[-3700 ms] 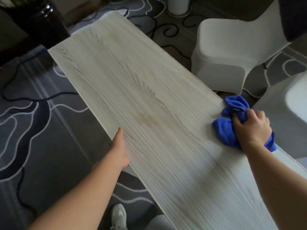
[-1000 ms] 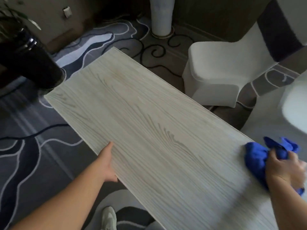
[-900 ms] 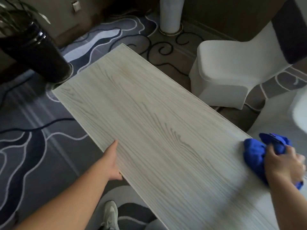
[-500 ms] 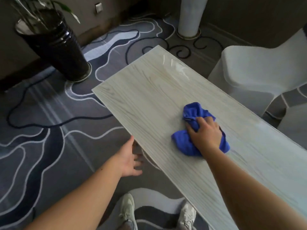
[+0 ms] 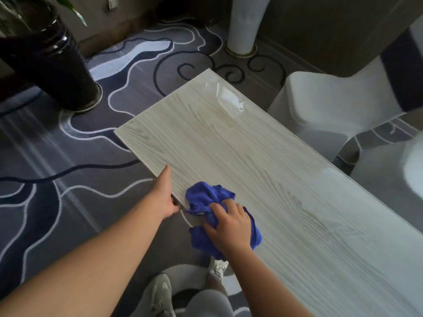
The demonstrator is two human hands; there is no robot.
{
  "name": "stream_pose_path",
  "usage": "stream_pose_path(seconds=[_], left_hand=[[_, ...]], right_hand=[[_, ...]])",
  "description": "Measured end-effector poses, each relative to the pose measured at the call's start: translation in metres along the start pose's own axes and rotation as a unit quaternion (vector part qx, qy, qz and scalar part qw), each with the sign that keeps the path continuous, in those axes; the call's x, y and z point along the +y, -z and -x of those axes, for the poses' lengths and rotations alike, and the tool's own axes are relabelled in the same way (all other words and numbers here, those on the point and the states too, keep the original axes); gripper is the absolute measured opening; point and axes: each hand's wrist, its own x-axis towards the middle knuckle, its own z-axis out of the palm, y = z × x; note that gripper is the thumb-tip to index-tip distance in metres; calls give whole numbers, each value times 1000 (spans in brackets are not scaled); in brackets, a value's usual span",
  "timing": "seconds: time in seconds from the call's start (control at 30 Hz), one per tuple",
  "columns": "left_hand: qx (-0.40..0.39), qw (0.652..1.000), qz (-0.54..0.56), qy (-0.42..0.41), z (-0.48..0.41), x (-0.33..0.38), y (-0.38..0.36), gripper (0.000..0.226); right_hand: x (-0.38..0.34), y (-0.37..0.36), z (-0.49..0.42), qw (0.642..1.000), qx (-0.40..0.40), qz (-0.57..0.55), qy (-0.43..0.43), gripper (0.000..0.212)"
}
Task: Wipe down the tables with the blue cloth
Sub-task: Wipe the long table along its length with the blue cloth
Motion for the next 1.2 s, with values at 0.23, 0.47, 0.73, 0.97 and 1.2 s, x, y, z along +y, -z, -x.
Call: stream_pose_path(seconds=[0.23,0.47,0.73,0.97,1.2], left_hand=[[87,995,42,20,-26,21,-16,78],[131,988,23,75,-35,25,-20,92],[152,986,15,63,-28,26,-15,94],[78,989,-100,74,-15,33,12,94],[7,995,-92,29,-12,90,68,76]], right_hand=[[122,39,-124,974,72,-1,-214,33],[227,79,-218,946,82,39,-310,44],[182,58,-219,958,90,75,-263,41],[9,-5,-165,995,46,16,-85,34],[-105,-39,-100,999,-40,29,-17,33]])
